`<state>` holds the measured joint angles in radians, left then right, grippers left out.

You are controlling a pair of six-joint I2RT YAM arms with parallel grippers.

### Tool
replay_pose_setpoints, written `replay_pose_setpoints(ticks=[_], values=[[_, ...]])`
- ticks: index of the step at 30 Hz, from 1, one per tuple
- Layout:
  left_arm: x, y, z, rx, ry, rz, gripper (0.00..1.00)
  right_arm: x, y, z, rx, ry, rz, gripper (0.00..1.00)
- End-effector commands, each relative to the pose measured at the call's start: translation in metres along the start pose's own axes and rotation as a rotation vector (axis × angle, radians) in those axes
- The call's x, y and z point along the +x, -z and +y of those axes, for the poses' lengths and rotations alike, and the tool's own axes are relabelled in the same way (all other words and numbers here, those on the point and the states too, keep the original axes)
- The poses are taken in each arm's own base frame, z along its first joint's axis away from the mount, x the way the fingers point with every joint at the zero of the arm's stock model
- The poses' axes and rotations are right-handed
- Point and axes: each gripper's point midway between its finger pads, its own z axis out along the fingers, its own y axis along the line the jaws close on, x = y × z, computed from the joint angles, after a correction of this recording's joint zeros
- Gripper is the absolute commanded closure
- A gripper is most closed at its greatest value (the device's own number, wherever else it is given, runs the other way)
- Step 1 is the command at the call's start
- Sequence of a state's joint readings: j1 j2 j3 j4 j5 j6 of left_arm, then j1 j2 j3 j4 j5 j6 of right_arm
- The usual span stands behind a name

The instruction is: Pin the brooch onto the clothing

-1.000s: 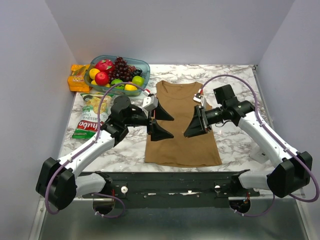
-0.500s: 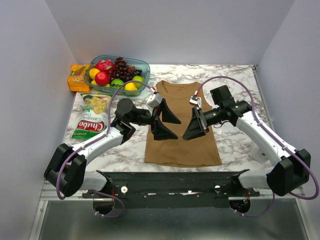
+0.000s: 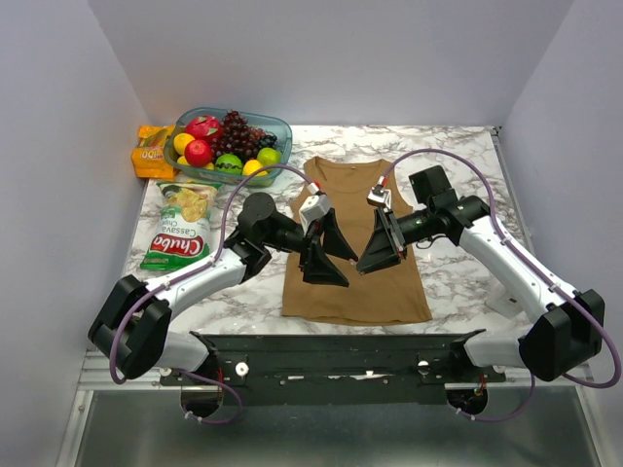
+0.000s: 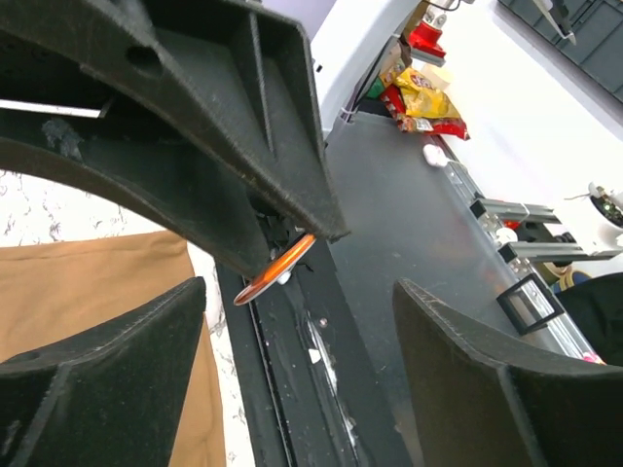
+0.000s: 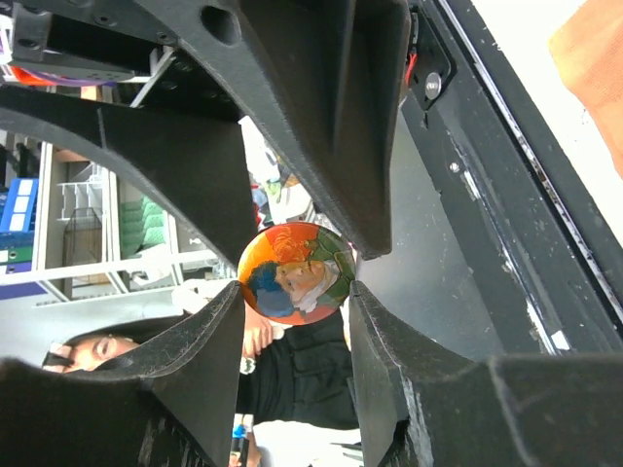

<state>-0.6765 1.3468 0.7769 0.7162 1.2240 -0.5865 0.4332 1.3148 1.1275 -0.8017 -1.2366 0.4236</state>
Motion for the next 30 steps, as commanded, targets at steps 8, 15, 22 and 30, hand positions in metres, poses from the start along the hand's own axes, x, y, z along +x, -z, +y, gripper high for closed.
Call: replay_pose_setpoints(ticks=[8,15,22,30], values=[[-0.004,-0.004,-0.003,0.029,-0.030,0.018,0.38,0.001,-0.001,0.010,-0.050,0.002,0.018,0.56],[-0.009,-0.004,-0.005,0.024,-0.047,-0.007,0.48,0.002,-0.003,0.005,-0.053,-0.015,0.021,0.56],[0.001,0.004,0.029,-0.126,0.065,-0.027,0.31,-0.019,-0.002,-0.023,0.143,0.038,-0.104,0.54],[-0.005,0.043,0.063,-0.458,-0.031,0.030,0.16,-0.032,0.003,-0.078,0.414,0.133,-0.270,0.30]])
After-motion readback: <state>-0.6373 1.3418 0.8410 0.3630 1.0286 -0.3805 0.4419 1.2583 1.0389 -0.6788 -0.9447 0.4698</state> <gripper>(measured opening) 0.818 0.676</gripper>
